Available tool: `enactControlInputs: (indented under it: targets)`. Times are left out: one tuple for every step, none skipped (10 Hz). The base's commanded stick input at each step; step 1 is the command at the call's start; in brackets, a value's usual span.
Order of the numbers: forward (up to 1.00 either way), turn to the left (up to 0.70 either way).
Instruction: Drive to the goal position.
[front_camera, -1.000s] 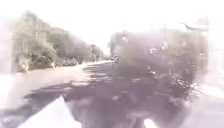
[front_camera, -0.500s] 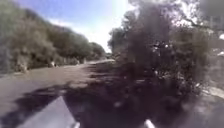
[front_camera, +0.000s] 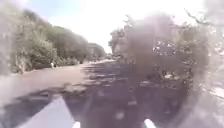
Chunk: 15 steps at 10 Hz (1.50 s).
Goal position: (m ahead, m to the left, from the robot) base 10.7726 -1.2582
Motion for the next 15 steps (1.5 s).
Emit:
enactControlInputs:
  targets:
    - [0.5, 0.0]
    - [0.5, 0.0]
    - [0.5, 0.0]
    - [0.5, -0.25]
    - [0.5, -0.5]
    - [0.5, -0.48]
    - [0.5, -0.15]
    - [0.5, 0.0]
    - [0.5, 0.0]
    - [0.5, 0.0]
    - [0.5, 0.0]
    - [0.5, 0.0]
    - [0.5, 0.0]
    - [0.5, 0.0]
    - [0.5, 0.0]
